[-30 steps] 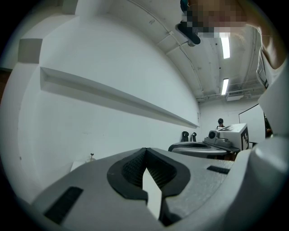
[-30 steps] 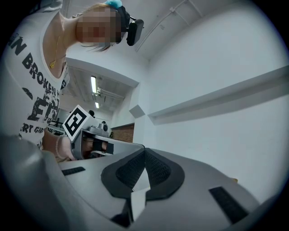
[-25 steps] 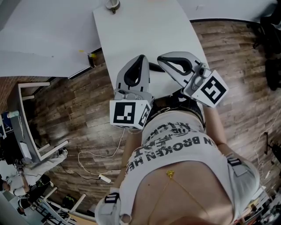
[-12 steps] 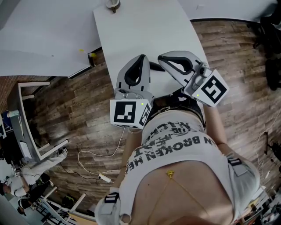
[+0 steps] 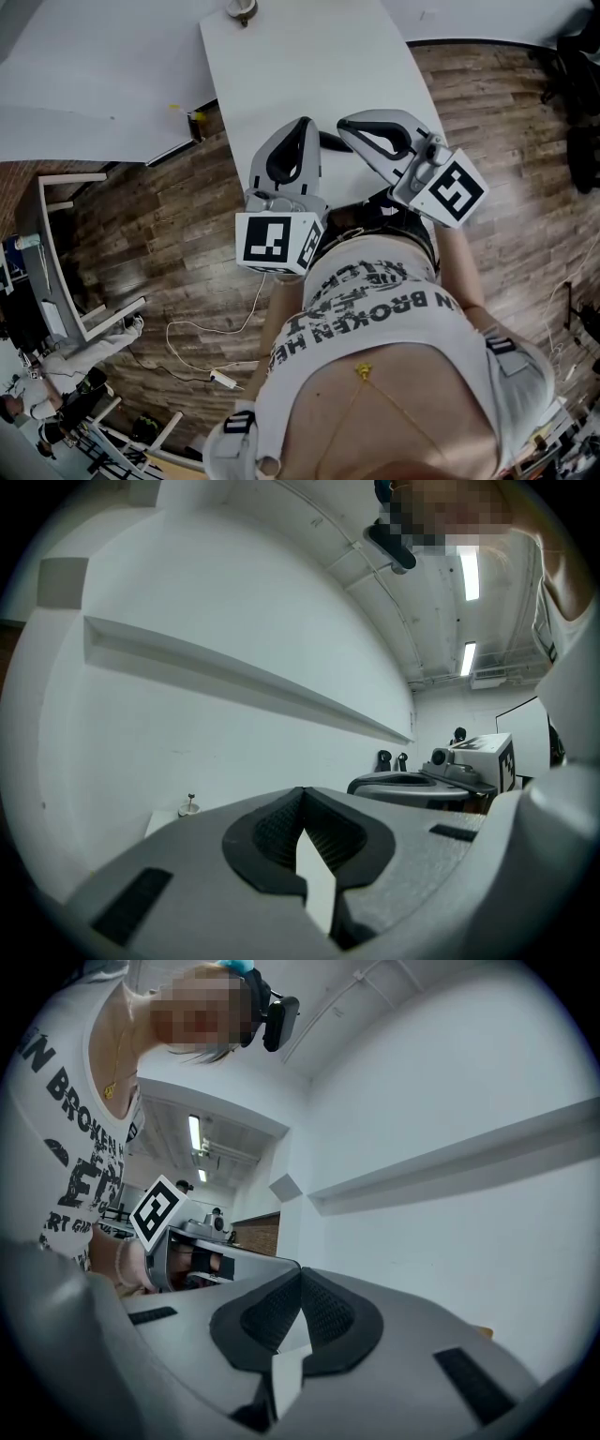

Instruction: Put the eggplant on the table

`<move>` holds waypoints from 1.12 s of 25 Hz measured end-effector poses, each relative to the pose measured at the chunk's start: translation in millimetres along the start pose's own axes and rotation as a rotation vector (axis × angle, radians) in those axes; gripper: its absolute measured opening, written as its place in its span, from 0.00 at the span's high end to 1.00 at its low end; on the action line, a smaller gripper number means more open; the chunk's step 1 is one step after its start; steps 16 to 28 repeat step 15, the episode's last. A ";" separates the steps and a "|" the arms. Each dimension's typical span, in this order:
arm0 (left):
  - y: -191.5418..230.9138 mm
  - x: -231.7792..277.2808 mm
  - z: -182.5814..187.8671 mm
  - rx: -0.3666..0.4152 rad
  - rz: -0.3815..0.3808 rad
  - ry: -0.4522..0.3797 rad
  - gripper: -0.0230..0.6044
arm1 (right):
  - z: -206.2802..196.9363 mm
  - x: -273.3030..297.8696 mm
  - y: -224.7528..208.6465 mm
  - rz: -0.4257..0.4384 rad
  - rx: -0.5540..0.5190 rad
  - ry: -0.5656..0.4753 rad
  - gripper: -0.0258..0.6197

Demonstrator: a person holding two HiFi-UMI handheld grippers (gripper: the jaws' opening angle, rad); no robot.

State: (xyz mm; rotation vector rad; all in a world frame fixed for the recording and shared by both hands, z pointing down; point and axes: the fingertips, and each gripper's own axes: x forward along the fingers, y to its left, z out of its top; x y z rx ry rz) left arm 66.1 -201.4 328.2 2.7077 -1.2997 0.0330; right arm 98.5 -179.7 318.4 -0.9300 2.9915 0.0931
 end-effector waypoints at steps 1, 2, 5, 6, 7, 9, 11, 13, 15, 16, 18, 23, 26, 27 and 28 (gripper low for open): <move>0.3 0.3 -0.6 0.000 -0.002 0.003 0.97 | 0.0 0.5 -0.1 0.000 0.000 0.000 0.95; 0.5 0.7 -1.1 0.000 -0.003 0.007 0.97 | 0.3 0.8 -0.5 -0.001 -0.001 0.000 0.95; 0.4 2.6 -2.2 -0.004 -0.002 0.011 0.97 | -0.2 0.6 -2.7 -0.005 0.001 0.006 0.95; 0.0 2.9 -2.3 -0.004 -0.002 0.012 0.97 | -0.6 0.3 -3.2 -0.006 0.002 0.008 0.95; -0.8 2.9 -2.5 -0.004 -0.003 0.013 0.97 | -0.9 -0.2 -3.3 -0.006 0.001 0.010 0.95; -2.3 1.9 -3.1 -0.003 -0.004 0.014 0.97 | -1.3 -1.2 -2.3 -0.006 -0.003 0.011 0.95; -3.0 1.2 -3.9 -0.004 -0.005 0.014 0.97 | -2.3 -1.6 -1.2 -0.006 -0.005 0.014 0.95; -2.1 1.5 -4.8 -0.005 -0.006 0.014 0.97 | -3.8 -0.8 -1.3 -0.006 -0.005 0.017 0.95; -0.3 2.3 -5.6 -0.006 -0.006 0.014 0.97 | -5.1 0.7 -2.2 -0.006 -0.005 0.018 0.95; -0.3 2.3 -5.6 -0.006 -0.006 0.014 0.97 | -5.1 0.7 -2.2 -0.006 -0.005 0.018 0.95; -0.3 2.3 -5.6 -0.006 -0.006 0.014 0.97 | -5.1 0.7 -2.2 -0.006 -0.005 0.018 0.95; -0.3 2.3 -5.6 -0.006 -0.006 0.014 0.97 | -5.1 0.7 -2.2 -0.006 -0.005 0.018 0.95; -0.3 2.3 -5.6 -0.006 -0.006 0.014 0.97 | -5.1 0.7 -2.2 -0.006 -0.005 0.018 0.95; -0.3 2.3 -5.6 -0.006 -0.006 0.014 0.97 | -5.1 0.7 -2.2 -0.006 -0.005 0.018 0.95; -0.3 2.3 -5.6 -0.006 -0.006 0.014 0.97 | -5.1 0.7 -2.2 -0.006 -0.005 0.018 0.95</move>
